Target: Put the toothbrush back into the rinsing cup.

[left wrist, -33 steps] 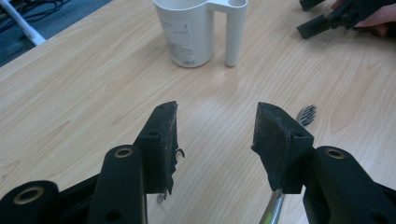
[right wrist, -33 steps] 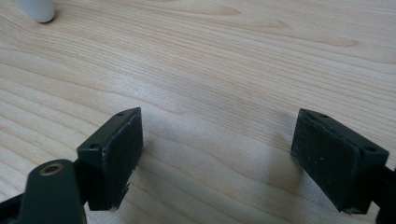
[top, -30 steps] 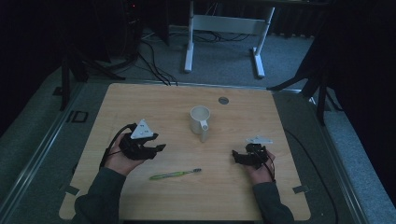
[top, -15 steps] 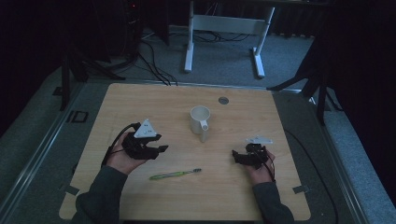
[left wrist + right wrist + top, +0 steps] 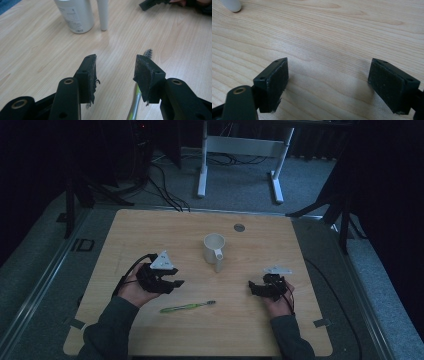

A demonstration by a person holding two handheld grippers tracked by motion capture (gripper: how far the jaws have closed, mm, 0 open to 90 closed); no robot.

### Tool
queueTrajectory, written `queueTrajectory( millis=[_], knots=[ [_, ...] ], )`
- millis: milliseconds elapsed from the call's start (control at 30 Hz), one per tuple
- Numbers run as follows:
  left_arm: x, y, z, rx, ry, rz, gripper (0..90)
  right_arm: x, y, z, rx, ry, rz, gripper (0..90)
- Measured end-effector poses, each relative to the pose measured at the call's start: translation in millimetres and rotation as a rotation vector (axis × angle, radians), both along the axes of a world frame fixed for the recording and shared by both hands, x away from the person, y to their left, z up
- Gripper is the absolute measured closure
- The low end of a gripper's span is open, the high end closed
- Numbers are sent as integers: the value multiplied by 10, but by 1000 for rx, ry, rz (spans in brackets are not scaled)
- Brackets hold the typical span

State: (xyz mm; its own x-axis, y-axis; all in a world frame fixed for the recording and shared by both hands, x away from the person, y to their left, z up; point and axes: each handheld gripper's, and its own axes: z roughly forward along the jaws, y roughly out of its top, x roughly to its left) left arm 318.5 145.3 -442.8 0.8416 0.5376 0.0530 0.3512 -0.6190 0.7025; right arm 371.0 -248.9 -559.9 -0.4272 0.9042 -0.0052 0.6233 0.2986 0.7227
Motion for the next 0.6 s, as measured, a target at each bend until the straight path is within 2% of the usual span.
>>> queueTrajectory(
  millis=[367, 600],
  knots=[
    [18, -67, -47, 18, 22, -22, 530, 0, 0, 0, 0, 0, 0, 164],
    [19, -114, -76, 46, 44, -40, 529, 0, 0, 0, 0, 0, 0, 164]
  ],
)
